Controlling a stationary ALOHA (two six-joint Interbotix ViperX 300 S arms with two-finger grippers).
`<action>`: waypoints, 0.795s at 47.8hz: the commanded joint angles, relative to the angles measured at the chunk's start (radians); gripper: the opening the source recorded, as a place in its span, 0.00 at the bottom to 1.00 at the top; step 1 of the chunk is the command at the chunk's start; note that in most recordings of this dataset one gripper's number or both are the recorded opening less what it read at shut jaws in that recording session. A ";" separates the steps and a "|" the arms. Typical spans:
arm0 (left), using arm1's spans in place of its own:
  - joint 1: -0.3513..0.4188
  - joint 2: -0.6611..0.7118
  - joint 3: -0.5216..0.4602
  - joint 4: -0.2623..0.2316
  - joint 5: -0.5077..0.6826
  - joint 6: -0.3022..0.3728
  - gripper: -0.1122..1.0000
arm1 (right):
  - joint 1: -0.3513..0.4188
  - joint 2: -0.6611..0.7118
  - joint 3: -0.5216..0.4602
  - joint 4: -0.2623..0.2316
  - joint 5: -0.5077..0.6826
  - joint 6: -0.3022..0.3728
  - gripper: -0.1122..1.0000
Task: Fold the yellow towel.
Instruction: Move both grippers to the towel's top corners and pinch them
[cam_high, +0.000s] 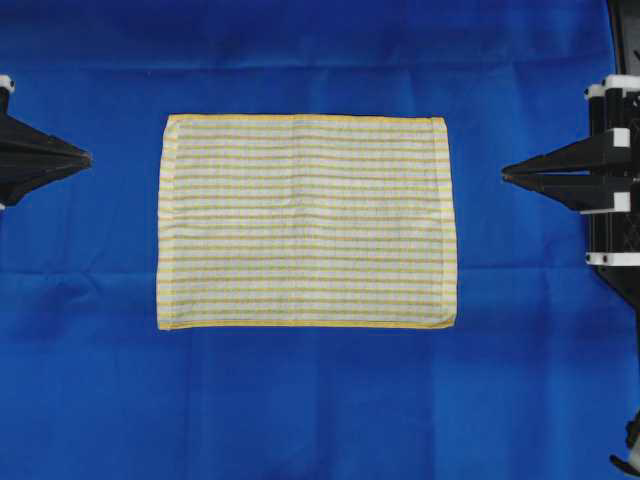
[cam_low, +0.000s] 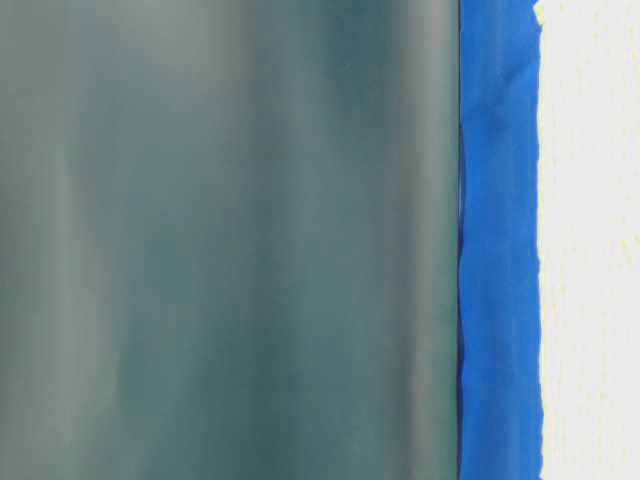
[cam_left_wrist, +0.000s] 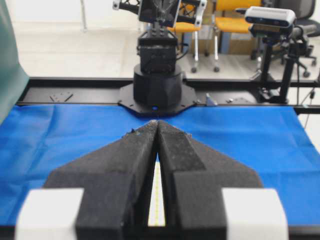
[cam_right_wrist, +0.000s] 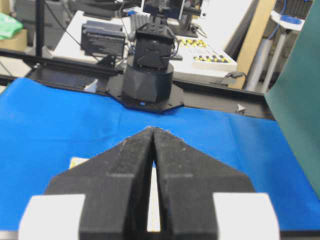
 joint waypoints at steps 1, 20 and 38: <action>-0.002 0.015 -0.014 -0.032 0.003 0.008 0.10 | -0.021 0.012 -0.018 0.000 0.000 0.000 0.10; 0.130 0.158 -0.015 -0.034 0.011 0.078 0.10 | -0.242 0.072 -0.034 0.046 0.133 0.021 0.10; 0.307 0.400 -0.020 -0.037 -0.012 0.080 0.43 | -0.413 0.344 -0.034 0.075 0.137 0.048 0.52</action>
